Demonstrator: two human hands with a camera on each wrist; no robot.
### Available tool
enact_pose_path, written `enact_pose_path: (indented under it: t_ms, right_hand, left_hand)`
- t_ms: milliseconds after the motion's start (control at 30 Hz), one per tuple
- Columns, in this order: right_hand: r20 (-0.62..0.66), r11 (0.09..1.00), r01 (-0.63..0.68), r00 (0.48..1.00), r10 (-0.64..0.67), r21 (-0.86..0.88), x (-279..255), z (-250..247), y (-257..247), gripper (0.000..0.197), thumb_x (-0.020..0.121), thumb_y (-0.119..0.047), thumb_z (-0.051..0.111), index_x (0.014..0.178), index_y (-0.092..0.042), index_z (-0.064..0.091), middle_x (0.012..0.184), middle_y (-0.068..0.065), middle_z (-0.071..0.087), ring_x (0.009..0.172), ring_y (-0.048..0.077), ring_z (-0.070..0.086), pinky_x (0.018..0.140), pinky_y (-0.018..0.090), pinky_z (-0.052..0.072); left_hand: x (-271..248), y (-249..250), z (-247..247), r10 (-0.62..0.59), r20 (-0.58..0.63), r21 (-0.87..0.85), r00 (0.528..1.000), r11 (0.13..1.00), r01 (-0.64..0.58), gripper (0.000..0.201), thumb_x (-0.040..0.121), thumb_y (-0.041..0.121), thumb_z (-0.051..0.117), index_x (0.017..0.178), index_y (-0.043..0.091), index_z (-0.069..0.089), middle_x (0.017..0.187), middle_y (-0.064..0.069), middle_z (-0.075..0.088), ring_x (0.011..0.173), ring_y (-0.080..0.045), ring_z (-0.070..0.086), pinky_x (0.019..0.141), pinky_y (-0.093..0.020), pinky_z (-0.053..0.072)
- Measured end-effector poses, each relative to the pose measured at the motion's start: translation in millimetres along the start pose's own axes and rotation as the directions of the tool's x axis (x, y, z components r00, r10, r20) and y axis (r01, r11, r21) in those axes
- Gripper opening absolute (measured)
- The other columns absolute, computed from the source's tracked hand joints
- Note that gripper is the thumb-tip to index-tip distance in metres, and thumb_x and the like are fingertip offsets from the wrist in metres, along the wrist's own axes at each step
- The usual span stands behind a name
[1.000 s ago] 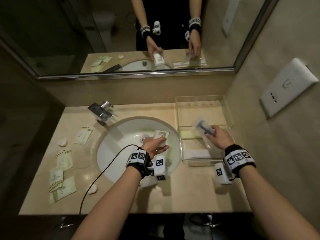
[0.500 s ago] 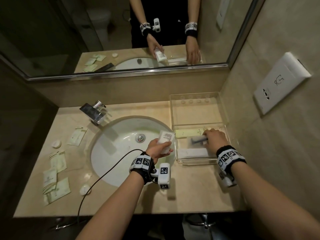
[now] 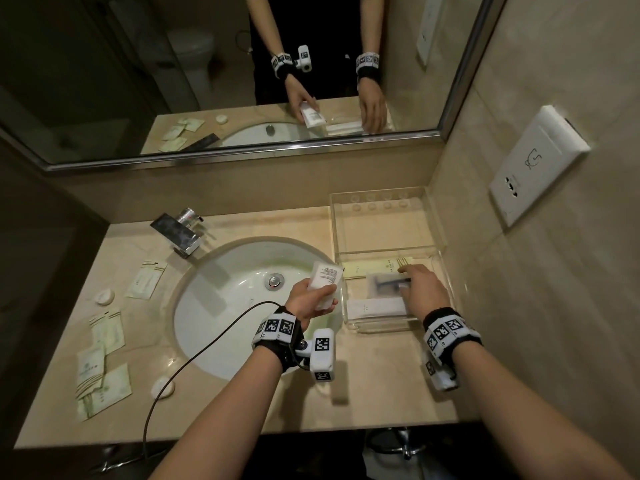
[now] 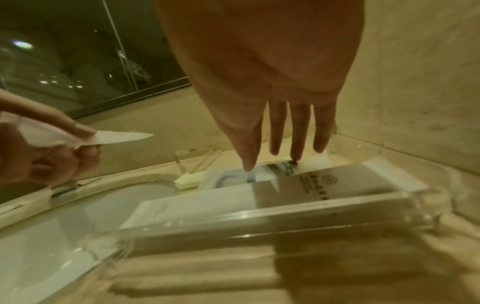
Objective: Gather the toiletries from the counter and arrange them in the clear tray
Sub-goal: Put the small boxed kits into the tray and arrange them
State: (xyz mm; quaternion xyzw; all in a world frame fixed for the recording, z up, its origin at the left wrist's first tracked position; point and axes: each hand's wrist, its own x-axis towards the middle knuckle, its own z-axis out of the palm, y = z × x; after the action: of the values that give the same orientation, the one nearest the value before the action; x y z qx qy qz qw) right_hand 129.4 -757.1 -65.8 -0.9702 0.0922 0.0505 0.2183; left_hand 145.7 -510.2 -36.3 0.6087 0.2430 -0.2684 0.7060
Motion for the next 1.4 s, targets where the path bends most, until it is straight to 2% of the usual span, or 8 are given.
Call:
enact_pose_path:
  t_ms: [100, 267, 400, 600, 800, 1000, 1100, 1400]
  right_hand:
    - [0.037, 0.998, -0.015, 0.999, 0.013, 0.058, -6, 9, -2, 0.032, 0.092, -0.014, 0.055, 0.123, -0.015, 0.064, 0.130, 0.005, 0.060, 0.112, 0.025, 0.060, 0.095, 0.041, 0.051]
    - [0.013, 0.997, -0.021, 1.000, 0.020, 0.074, -8, 12, 4, 0.031, 0.092, -0.008, 0.053, 0.121, -0.013, 0.064, 0.127, 0.007, 0.063, 0.109, 0.025, 0.061, 0.094, 0.039, 0.052]
    - [-0.025, 0.994, 0.112, 0.993, -0.111, 0.015, -10, 15, -20, 0.036, 0.095, -0.017, 0.053, 0.131, -0.016, 0.058, 0.137, 0.008, 0.057, 0.122, 0.028, 0.055, 0.105, 0.042, 0.043]
    - [0.241, 0.985, 0.078, 0.970, -0.039, -0.151, -19, 30, -40, 0.048, 0.099, -0.047, 0.039, 0.143, -0.029, 0.042, 0.157, 0.004, 0.029, 0.144, 0.028, 0.023, 0.111, 0.054, 0.029]
    - [0.209, 0.987, 0.083, 0.976, -0.053, -0.140, -18, 34, -25, 0.055, 0.101, -0.046, 0.033, 0.150, -0.023, 0.027, 0.159, 0.003, 0.028, 0.147, 0.028, 0.022, 0.116, 0.050, 0.027]
    - [0.338, 0.971, 0.129, 0.939, -0.055, -0.201, -11, 32, -18, 0.055, 0.102, -0.046, 0.025, 0.153, -0.027, 0.018, 0.163, 0.003, 0.015, 0.150, 0.030, 0.011, 0.118, 0.053, 0.021]
    - [0.379, 0.969, 0.150, 0.923, -0.066, -0.195, -12, 26, -16, 0.053, 0.104, -0.041, 0.028, 0.154, -0.034, 0.014, 0.164, 0.005, 0.010, 0.150, 0.032, 0.006, 0.117, 0.055, 0.018]
    - [0.380, 0.963, 0.127, 0.925, -0.028, -0.236, -11, 21, -5, 0.056, 0.102, -0.034, 0.039, 0.153, -0.034, 0.016, 0.164, 0.009, 0.006, 0.150, 0.033, 0.005, 0.118, 0.053, 0.018]
  left_hand:
    - [-1, 0, 2, 0.008, -0.008, 0.005, 1.000, 1.000, -0.008, 0.036, 0.085, 0.006, 0.068, 0.118, 0.000, 0.054, 0.093, -0.015, 0.064, 0.069, -0.021, 0.065, 0.050, -0.022, 0.055]
    - [-4, 2, 1, 0.023, -0.025, -0.002, 0.999, 1.000, -0.023, 0.031, 0.085, 0.005, 0.067, 0.113, 0.003, 0.055, 0.088, -0.013, 0.064, 0.067, -0.020, 0.064, 0.050, -0.022, 0.056]
    - [-6, 1, 1, 0.027, -0.039, -0.009, 0.999, 1.000, -0.028, 0.024, 0.085, 0.004, 0.067, 0.106, 0.005, 0.055, 0.087, -0.012, 0.063, 0.067, -0.021, 0.064, 0.050, -0.022, 0.056]
    - [-8, -1, 3, 0.036, -0.047, 0.006, 0.998, 0.999, -0.036, 0.024, 0.085, 0.004, 0.067, 0.106, 0.004, 0.055, 0.084, -0.012, 0.063, 0.066, -0.021, 0.063, 0.050, -0.022, 0.056]
    - [-9, -1, 2, 0.048, -0.045, 0.009, 0.998, 0.999, -0.048, 0.027, 0.086, 0.004, 0.066, 0.110, 0.003, 0.054, 0.084, -0.012, 0.062, 0.067, -0.021, 0.063, 0.050, -0.022, 0.056]
    - [-8, -4, 4, 0.042, -0.039, 0.025, 0.998, 0.999, -0.041, 0.027, 0.086, 0.004, 0.066, 0.110, 0.004, 0.054, 0.082, -0.012, 0.063, 0.066, -0.020, 0.063, 0.050, -0.023, 0.056]
    - [-8, -4, 6, 0.040, -0.029, 0.028, 0.999, 0.999, -0.039, 0.026, 0.086, 0.005, 0.066, 0.110, 0.004, 0.055, 0.082, -0.012, 0.063, 0.066, -0.020, 0.063, 0.050, -0.023, 0.056]
    - [-9, 0, 13, 0.060, -0.020, 0.052, 0.998, 0.997, -0.059, 0.027, 0.087, 0.006, 0.066, 0.111, 0.004, 0.055, 0.084, -0.012, 0.063, 0.067, -0.021, 0.062, 0.051, -0.022, 0.057]
